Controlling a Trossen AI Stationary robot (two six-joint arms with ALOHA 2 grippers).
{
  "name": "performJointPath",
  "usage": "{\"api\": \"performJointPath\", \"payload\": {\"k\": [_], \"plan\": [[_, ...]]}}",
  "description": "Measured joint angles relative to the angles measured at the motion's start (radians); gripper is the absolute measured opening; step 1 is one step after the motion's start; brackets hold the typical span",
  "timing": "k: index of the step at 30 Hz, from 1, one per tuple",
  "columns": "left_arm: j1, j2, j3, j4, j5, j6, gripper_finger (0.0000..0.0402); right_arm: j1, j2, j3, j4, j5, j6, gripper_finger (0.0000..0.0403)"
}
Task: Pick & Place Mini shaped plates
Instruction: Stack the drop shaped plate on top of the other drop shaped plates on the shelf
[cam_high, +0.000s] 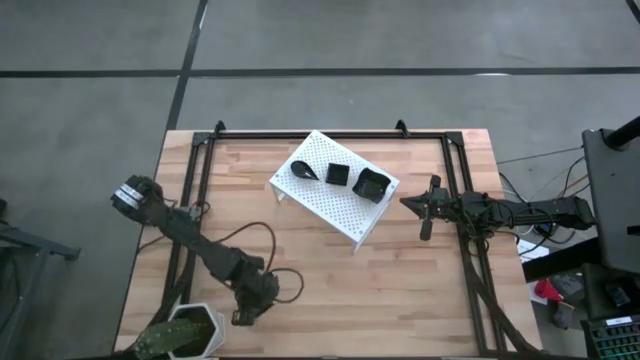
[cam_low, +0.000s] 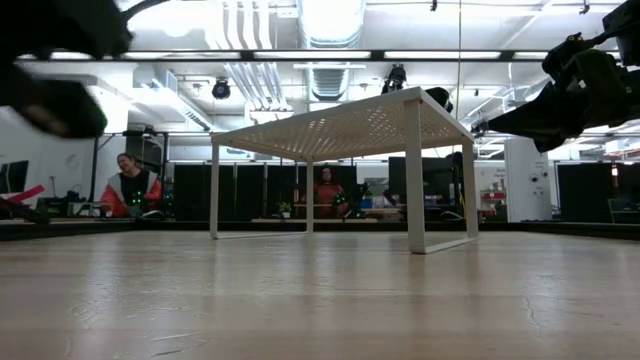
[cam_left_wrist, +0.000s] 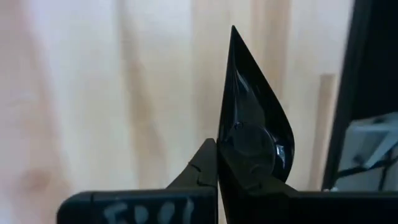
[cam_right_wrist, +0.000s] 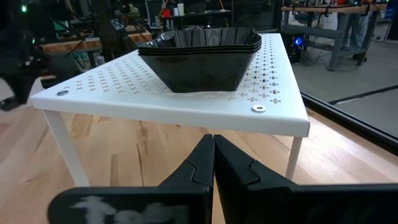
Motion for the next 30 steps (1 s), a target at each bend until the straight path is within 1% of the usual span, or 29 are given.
{"api": "performJointPath", "payload": {"k": [4,9,12,19,22,27,30], "plan": [[0.063,-0.001,0.106,-0.198,-0.037,0.136,0.0000,0.000,0.000,0.000,0.000,0.000,0.000,0.0008],[0.128,-0.008,0.236,-0.389,-0.168,0.356,0.0000,0.000,0.000,0.000,0.000,0.000,0.000,0.0008],[0.172,-0.009,0.311,-0.489,-0.228,0.504,0.0000,0.000,0.000,0.000,0.000,0.000,0.000,0.0008],[0.307,-0.010,0.484,-0.650,-0.342,0.750,0.0000,0.000,0.000,0.000,0.000,0.000,0.000,0.0008],[0.363,-0.010,0.559,-0.711,-0.434,0.865,0.0000,0.000,0.000,0.000,0.000,0.000,0.000,0.0008],[0.441,-0.010,0.665,-0.755,-0.542,1.108,0.0000,0.000,0.000,0.000,0.000,0.000,0.000,0.0008],[0.499,-0.010,0.714,-0.755,-0.557,1.237,0.0000,0.000,0.000,0.000,0.000,0.000,0.000,0.0008]]}}
